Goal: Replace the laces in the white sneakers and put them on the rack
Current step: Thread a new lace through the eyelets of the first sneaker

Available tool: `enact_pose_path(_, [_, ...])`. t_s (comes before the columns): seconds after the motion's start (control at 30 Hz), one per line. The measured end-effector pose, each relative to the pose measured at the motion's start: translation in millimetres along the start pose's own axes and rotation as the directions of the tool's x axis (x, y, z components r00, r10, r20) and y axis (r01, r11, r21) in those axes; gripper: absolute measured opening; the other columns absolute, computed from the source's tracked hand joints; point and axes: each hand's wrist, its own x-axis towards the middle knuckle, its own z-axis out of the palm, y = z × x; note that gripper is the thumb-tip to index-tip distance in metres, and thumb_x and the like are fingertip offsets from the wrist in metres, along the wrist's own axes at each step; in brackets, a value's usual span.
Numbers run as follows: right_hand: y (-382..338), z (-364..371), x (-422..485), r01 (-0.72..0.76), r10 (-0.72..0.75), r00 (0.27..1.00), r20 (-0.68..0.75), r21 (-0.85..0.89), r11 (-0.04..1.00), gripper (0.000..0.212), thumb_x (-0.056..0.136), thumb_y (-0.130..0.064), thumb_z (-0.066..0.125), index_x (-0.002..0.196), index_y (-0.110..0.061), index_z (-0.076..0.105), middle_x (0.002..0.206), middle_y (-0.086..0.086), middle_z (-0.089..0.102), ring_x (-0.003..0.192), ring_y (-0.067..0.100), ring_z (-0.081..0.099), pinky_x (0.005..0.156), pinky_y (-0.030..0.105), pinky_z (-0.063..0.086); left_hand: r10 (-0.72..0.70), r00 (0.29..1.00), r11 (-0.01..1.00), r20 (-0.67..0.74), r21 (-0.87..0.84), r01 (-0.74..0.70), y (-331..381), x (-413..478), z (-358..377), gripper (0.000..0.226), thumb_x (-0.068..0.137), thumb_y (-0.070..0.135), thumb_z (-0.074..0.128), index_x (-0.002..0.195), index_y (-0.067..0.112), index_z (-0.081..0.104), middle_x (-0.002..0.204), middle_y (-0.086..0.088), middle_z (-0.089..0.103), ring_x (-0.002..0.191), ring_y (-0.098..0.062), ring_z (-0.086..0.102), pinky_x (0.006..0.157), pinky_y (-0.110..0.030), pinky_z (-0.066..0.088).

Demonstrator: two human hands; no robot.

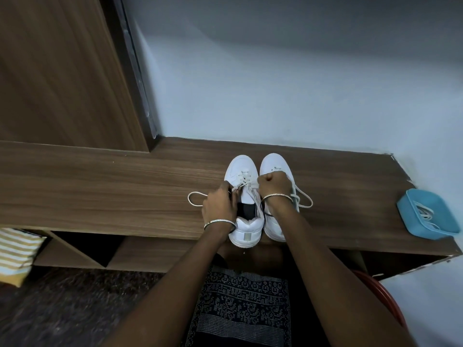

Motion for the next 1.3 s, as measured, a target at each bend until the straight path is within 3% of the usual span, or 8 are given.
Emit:
enact_pose_path(0.07, [5.9,-1.4,6.0,-0.035,0.042,0.998,-0.057,0.111,0.993,0.031,0.083,-0.012,0.053,0.052,-0.014,0.056,0.064,0.013,0.062,0.075,0.036,0.069,0.068,0.039,0.057,0.004,1.0,1.0,0.003,0.002,-0.004,-0.5,0.2,0.1,0.031,0.097,0.049,0.048,0.098,0.019,0.056,0.087,-0.011,0.066,0.082,-0.038,0.062,0.061,-0.034,0.034])
enact_pose_path(0.17, [3.6,-3.6,-1.2,0.128,-0.12,0.985,-0.127,0.052,0.99,0.011,0.085,-0.009,0.061,0.089,-0.008,0.07,0.098,0.009,0.072,0.096,0.026,0.065,0.08,0.024,0.044,0.002,1.0,1.0,0.004,-0.01,-0.002,-1.4,-0.1,0.7,0.03,0.097,0.048,0.047,0.098,0.02,0.055,0.087,-0.01,0.067,0.081,-0.038,0.063,0.06,-0.034,0.033])
enact_pose_path(0.3, [-1.7,5.4,-11.0,0.458,-0.447,0.888,0.112,-0.315,0.831,0.016,0.081,-0.024,0.068,0.096,-0.02,0.073,0.11,0.002,0.066,0.111,0.028,0.054,0.09,0.039,0.046,0.011,1.0,1.0,0.005,-0.02,-0.011,-1.9,-1.1,0.1,0.028,0.097,0.046,0.048,0.098,0.019,0.055,0.088,-0.01,0.068,0.082,-0.038,0.062,0.06,-0.035,0.032])
enact_pose_path(0.5, [-12.7,17.0,-16.9,0.412,-0.437,0.894,0.102,-0.574,0.708,0.017,0.088,-0.022,0.056,0.094,-0.013,0.069,0.106,0.006,0.064,0.109,0.029,0.052,0.081,0.041,0.045,0.012,1.0,0.999,0.013,-0.032,-0.011,0.2,-1.9,-3.5,0.026,0.097,0.044,0.048,0.098,0.019,0.056,0.089,-0.01,0.069,0.083,-0.038,0.062,0.061,-0.034,0.034])
enact_pose_path(0.7, [-0.9,8.0,-3.4,0.22,-0.245,0.961,-0.128,-0.183,0.958,0.021,0.09,-0.011,0.051,0.088,0.0,0.069,0.097,0.018,0.069,0.097,0.036,0.062,0.078,0.04,0.049,0.008,1.0,1.0,0.02,-0.028,-0.007,2.3,-2.3,-6.4,0.029,0.097,0.043,0.05,0.1,0.016,0.057,0.088,-0.012,0.068,0.083,-0.039,0.063,0.061,-0.036,0.037])
enact_pose_path(0.87, [19.2,-24.5,9.5,0.103,-0.117,0.938,-0.328,-0.059,0.993,0.015,0.089,-0.007,0.054,0.092,-0.002,0.068,0.102,0.017,0.067,0.101,0.036,0.061,0.085,0.042,0.046,-0.027,0.999,0.999,0.029,-0.028,0.028,4.5,-3.9,-7.4,0.028,0.096,0.044,0.051,0.101,0.017,0.057,0.089,-0.014,0.067,0.084,-0.042,0.062,0.062,-0.035,0.037])
enact_pose_path(1.1, [6.0,-5.5,-14.3,0.461,-0.499,0.863,-0.074,-0.288,0.839,0.021,0.081,-0.016,0.066,0.101,-0.015,0.07,0.108,0.007,0.066,0.107,0.032,0.054,0.091,0.039,0.042,-0.031,0.999,0.998,0.018,-0.052,0.032,5.0,-5.4,-8.4,0.026,0.096,0.043,0.052,0.099,0.018,0.056,0.089,-0.013,0.067,0.083,-0.042,0.062,0.062,-0.035,0.037])
enact_pose_path(1.3, [-6.8,13.7,-25.1,0.408,-0.425,0.9,0.095,-0.522,0.749,0.021,0.089,-0.029,0.06,0.104,-0.021,0.073,0.114,0.001,0.064,0.115,0.027,0.049,0.091,0.043,0.043,-0.032,0.999,0.998,0.025,-0.057,0.034,5.4,-5.0,-9.6,0.024,0.096,0.041,0.052,0.099,0.018,0.057,0.09,-0.012,0.068,0.084,-0.041,0.062,0.062,-0.035,0.037])
